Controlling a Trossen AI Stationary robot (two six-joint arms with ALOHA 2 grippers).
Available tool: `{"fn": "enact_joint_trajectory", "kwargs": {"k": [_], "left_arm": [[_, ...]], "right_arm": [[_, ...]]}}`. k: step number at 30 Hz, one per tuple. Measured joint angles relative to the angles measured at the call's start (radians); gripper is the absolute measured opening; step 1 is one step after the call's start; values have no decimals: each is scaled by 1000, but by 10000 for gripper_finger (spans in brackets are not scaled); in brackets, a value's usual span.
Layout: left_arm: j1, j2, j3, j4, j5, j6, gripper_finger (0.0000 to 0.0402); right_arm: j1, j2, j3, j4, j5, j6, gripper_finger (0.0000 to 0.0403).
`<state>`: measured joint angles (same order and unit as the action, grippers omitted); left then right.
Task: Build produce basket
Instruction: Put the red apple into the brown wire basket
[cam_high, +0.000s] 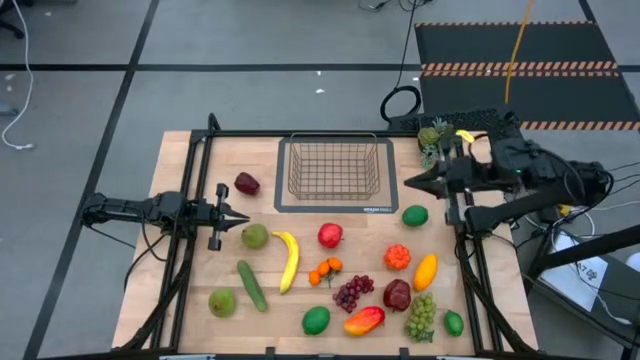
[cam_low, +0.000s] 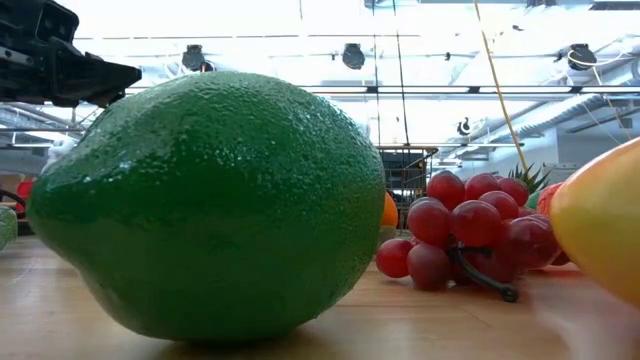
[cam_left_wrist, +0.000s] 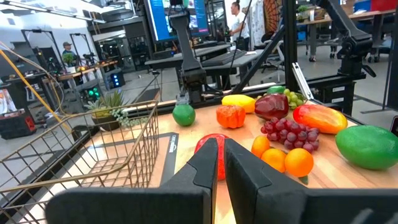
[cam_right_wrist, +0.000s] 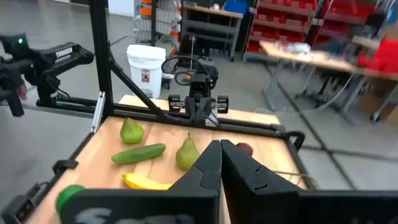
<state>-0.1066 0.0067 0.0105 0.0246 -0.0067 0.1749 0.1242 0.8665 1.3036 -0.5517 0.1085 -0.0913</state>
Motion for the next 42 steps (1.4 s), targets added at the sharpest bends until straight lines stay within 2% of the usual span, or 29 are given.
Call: {"fn": "enact_joint_trajectory", "kwargs": {"k": [5,11,21,28,34,38,42], "left_arm": [[0,0,0,0,0,0,31],[0,0,0,1,0,0,31],[1,0,0,6,-17,6,31],[1,0,0,65,-25,-132,31],[1,2,1,112,-99,-202,31],[0,30,57,100,-108,-233,30],[0,113,191,64,-148,-225,30]], "right_arm": [[0,98,101,-32,0,92,0],[0,157,102,-33,0,139,0],[0,197,102,-29,0,112,0],[0,194,102,-30,10,106,0],[0,190,102,-30,99,116,0],[0,187,102,-31,131,116,0],[0,185,102,-36,131,113,0]]}}
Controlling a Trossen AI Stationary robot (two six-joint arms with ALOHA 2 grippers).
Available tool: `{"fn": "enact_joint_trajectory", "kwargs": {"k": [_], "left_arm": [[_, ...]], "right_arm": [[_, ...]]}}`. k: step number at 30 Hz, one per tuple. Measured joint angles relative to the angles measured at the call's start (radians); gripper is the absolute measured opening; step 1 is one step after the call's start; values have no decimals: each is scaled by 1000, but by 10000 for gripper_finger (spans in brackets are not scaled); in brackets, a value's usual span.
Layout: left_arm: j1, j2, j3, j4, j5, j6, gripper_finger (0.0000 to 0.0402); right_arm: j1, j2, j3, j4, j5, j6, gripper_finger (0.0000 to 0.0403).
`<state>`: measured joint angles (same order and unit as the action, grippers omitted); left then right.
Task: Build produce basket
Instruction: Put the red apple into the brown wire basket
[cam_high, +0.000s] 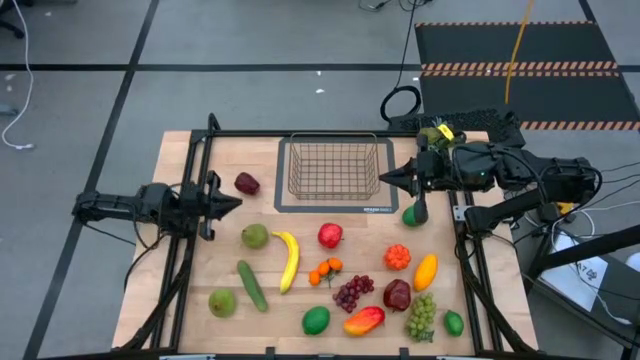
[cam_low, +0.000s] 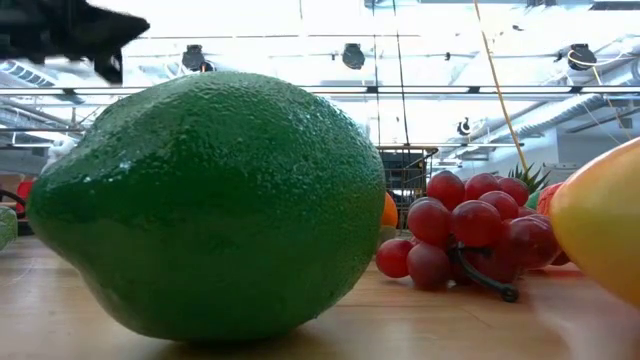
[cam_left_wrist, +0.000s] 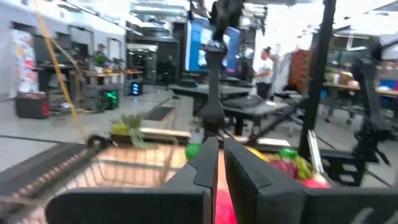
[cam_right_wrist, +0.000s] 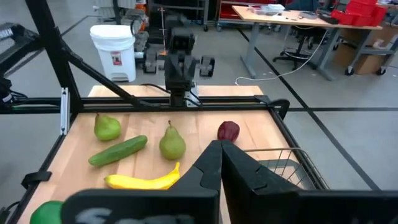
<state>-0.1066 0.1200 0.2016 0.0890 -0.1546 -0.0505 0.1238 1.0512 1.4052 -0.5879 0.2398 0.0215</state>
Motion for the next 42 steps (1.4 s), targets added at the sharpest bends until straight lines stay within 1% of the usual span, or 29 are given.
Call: {"fn": "enact_joint_trajectory", "kwargs": {"k": [7,15,19,21,24,25,28,32,37,42], "left_arm": [[0,240,366,-232,-15,15,30],[0,535,776,-357,-92,23,30],[0,676,943,-423,-116,22,30],[0,741,1014,-465,-116,11,30],[-1,832,1106,-534,-116,-55,30],[-1,855,1130,-555,-116,-81,30],[-1,909,1176,-571,-117,-170,30],[-1,970,1179,-560,-118,-331,30],[-7,1030,1178,-574,-73,-428,30],[-28,1074,1178,-582,-11,-508,30]], "right_arm": [[0,-6,0,-1,-3,45,0],[0,-34,0,-57,-5,98,0],[3,-56,-1,-84,-8,108,0],[3,-69,-1,-109,-8,148,0],[3,-85,-1,-136,-8,223,0],[3,-90,-1,-149,-11,256,0],[2,-102,-1,-184,-81,351,0],[2,-109,-1,-236,-162,461,0],[2,-97,-1,-270,-164,548,0],[2,-40,-1,-256,-160,633,0]]}}
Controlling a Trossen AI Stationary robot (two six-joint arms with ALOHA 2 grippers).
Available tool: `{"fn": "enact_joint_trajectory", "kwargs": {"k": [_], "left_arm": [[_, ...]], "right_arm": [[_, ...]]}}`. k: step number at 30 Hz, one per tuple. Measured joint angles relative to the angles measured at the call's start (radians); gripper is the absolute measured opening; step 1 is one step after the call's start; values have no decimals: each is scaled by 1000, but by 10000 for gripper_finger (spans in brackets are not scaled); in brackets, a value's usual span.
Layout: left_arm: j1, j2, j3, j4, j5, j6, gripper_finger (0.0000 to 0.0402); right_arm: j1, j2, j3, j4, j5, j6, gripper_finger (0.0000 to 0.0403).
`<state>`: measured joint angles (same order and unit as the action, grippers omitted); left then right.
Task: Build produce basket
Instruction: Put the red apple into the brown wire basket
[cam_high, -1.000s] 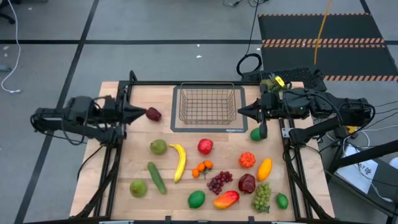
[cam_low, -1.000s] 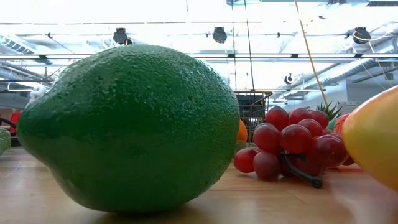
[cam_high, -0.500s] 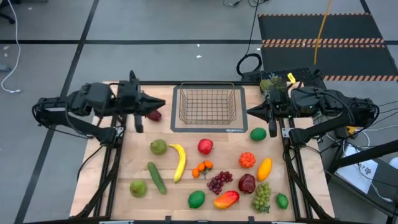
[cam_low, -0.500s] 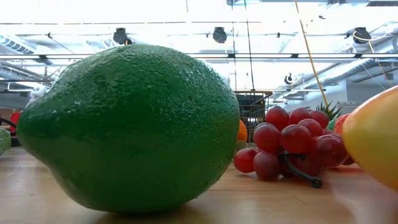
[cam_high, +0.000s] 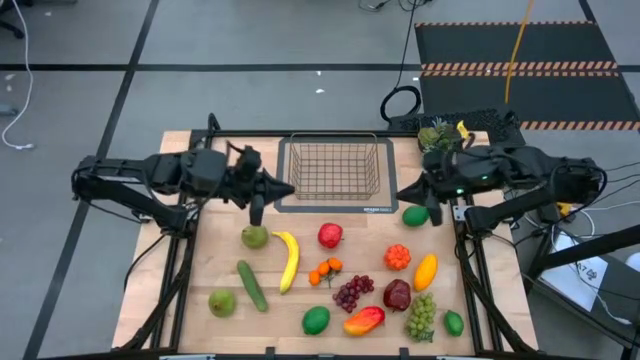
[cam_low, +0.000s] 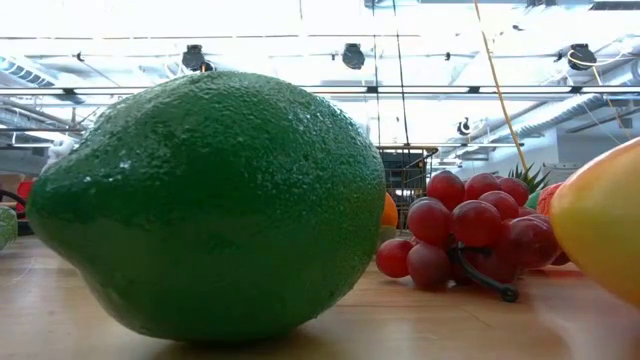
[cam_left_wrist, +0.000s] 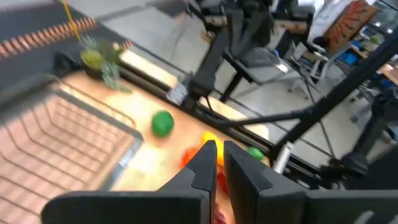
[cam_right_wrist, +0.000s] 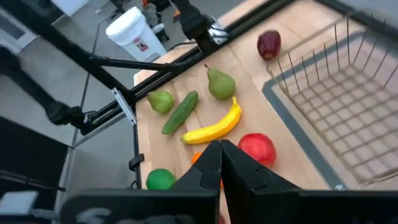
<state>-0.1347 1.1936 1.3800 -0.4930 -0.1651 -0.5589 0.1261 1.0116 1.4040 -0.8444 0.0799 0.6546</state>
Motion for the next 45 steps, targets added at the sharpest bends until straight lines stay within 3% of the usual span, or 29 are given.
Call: {"fn": "enact_joint_trajectory", "kwargs": {"k": [4,10,21,28,35,45], "left_arm": [[-14,12,0,-6,65,-18,30],[-27,13,0,-16,83,58,31],[-26,9,0,-44,78,93,31],[-26,9,0,-44,66,139,31],[-26,10,0,-33,25,132,31],[-26,11,0,-34,23,127,31]], "right_arm": [[5,78,0,5,28,68,0],[15,204,0,7,76,1,11],[20,394,-75,68,75,-247,97],[20,414,-286,336,44,-313,139],[20,415,-512,712,-5,-308,145],[20,443,-682,874,-1,-353,146]]}}
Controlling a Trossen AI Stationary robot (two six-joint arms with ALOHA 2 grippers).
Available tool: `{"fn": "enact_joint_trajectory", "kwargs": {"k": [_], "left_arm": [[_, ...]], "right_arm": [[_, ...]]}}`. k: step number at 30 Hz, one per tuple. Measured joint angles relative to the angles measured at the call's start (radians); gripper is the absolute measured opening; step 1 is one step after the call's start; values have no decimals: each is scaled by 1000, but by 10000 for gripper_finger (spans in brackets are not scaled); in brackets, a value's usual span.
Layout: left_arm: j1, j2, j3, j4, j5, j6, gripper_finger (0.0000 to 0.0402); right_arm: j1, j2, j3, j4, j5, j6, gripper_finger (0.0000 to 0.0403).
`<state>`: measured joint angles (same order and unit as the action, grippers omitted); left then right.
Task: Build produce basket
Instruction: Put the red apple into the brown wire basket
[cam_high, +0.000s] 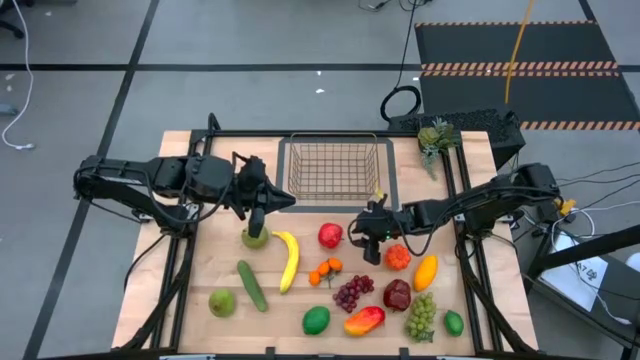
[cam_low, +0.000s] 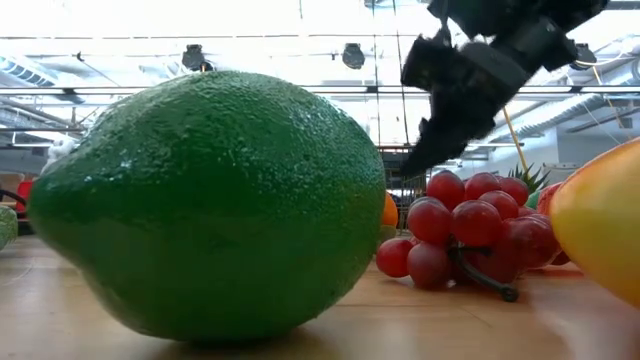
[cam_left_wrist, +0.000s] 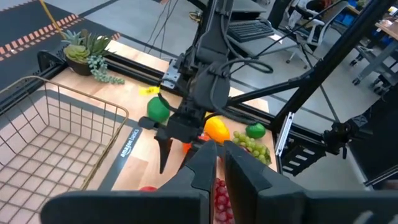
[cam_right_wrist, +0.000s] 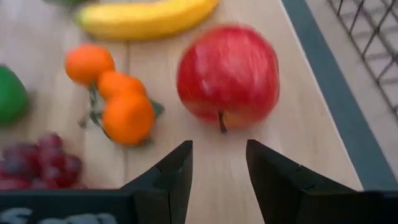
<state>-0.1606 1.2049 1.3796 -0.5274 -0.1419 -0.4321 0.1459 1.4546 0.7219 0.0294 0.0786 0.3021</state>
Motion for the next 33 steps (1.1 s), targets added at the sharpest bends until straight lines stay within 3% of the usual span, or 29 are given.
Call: {"fn": "enact_joint_trajectory", "kwargs": {"k": [25,33], "left_arm": [[3,0,0,5,-61,-18,31],[3,0,0,5,-62,-18,31]], "right_arm": [[0,224,-4,238,30,-79,146],[0,231,-4,256,54,-83,113]]}}
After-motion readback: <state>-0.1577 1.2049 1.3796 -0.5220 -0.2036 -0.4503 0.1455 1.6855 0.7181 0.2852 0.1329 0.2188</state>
